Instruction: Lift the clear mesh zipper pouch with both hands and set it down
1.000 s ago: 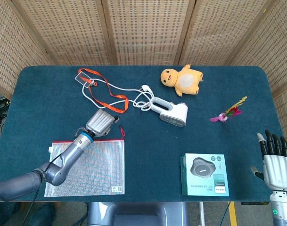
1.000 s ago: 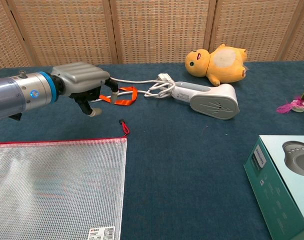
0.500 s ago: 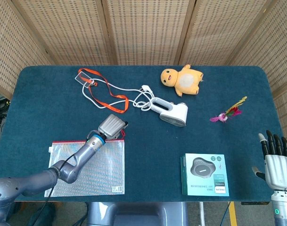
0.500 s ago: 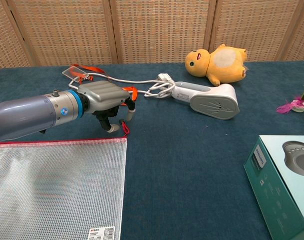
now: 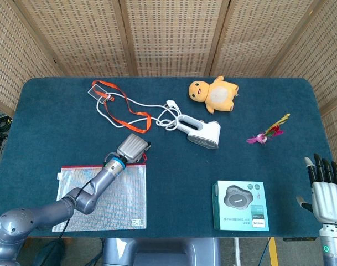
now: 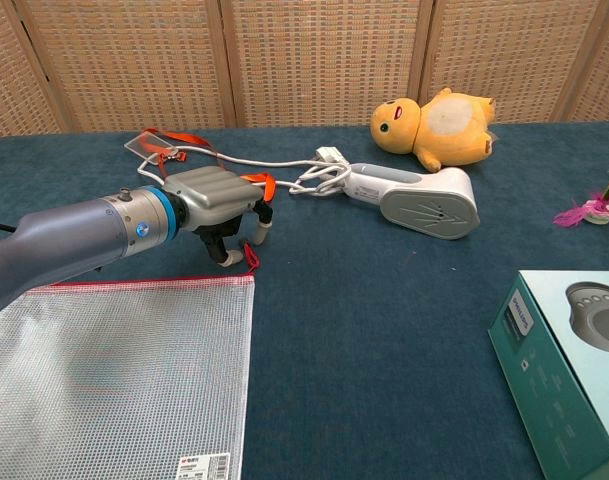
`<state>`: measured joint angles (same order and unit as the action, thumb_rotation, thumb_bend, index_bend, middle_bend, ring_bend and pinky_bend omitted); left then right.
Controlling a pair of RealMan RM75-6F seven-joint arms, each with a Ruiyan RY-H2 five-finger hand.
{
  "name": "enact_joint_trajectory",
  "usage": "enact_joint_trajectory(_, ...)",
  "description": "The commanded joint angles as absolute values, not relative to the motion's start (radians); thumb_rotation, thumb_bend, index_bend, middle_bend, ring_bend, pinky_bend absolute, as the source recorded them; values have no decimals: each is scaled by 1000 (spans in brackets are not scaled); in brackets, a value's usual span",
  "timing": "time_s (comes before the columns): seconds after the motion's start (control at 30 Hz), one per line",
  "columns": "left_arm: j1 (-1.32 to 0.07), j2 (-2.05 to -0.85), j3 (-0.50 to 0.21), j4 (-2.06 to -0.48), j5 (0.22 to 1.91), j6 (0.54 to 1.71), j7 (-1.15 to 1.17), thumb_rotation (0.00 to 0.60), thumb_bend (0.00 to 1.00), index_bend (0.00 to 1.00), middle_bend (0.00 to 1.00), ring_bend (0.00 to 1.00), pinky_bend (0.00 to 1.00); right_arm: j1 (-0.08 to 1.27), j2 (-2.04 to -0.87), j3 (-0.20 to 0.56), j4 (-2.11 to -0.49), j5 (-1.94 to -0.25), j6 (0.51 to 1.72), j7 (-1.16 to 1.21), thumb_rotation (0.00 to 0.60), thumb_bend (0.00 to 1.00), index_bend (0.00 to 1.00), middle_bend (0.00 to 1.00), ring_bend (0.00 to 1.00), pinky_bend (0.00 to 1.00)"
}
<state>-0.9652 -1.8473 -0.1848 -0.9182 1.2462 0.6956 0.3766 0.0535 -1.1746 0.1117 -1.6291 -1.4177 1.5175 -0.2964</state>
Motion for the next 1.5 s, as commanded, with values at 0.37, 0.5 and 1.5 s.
enact_joint_trajectory(0.37,-978,-1885,-167,-856,1273,709,306,600,363,462,1000,904,963,56,-1174,109,-1630,-1411,1511,-294,600,0,43,0,0,0)
enact_joint_trajectory(0.5,-981,-1890,-162,-848,1278,710,303,600,364,482,1000,904,963,57,-1173,109,-1630,-1409,1510,-293,600,0,44,0,0,0)
enact_joint_trajectory(1.5,-985,-1879,-169,-879,1229,707,355,600,404,563,1000,904,962,60,-1165,102,-1639,-1410,1502,-279,600,0,44,0,0,0)
